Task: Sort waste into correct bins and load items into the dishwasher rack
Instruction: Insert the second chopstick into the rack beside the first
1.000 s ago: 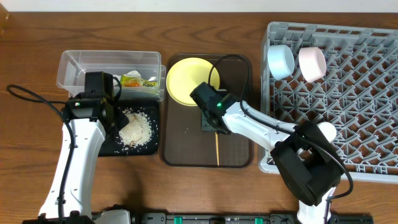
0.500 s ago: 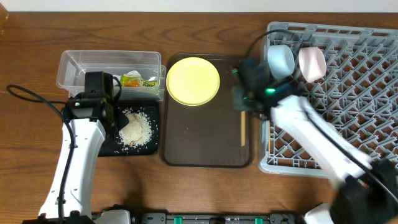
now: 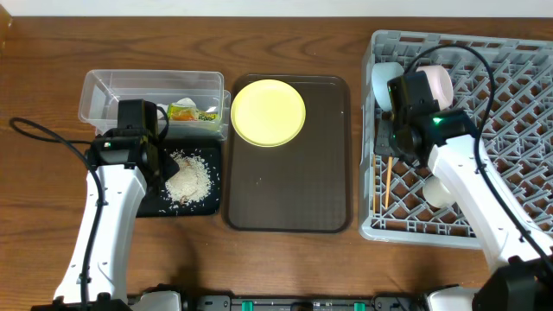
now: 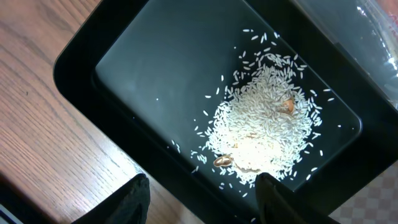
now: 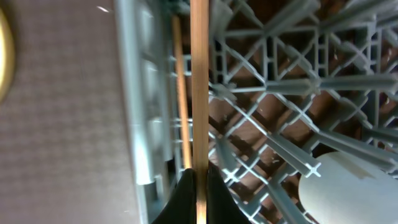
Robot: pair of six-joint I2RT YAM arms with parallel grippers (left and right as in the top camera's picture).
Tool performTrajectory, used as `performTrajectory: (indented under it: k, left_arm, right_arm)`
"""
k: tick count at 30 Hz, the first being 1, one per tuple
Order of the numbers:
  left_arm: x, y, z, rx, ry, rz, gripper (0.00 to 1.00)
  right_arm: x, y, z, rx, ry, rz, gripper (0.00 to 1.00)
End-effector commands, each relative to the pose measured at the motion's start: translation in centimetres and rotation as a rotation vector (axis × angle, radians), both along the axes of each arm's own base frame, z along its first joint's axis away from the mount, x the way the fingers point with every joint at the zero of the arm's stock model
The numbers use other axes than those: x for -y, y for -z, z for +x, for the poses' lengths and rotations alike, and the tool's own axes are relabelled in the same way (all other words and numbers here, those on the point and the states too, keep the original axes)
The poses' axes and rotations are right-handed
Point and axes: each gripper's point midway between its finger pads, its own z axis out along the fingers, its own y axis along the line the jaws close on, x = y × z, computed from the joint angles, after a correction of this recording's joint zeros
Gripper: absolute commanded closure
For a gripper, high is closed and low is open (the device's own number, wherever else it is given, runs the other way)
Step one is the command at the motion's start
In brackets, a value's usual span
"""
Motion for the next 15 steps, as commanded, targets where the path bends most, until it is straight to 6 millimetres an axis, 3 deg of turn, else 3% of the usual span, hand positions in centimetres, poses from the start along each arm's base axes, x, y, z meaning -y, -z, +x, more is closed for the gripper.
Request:
performTrajectory:
  k: [1,6,10,15]
  left_arm:
    - [-0.2,-0.5,0.1,0.017,-0.015,0.001,0.43]
    - [-0.2,-0.5,0.1,0.017,-0.015,0.001,0.43]
    - [-0.2,-0.4,0.0,0.016,-0.015,0.001,0.43]
    - [-0.2,-0.5,0.1,0.017,-0.015,0.001,0.43]
  right_arm:
    - [0.4,2.0,-0.6,-0.037,-0.012,-0.017,0.93]
    - [0.3,2.6,-0.2,-0.013,-0.020,-0.014,0.90]
    - [0.2,2.5,0.1,0.000,-0.034,-0.017,0.81]
    - [-0.3,1.6,1.6,0.071,-0.048,0.005,0.80]
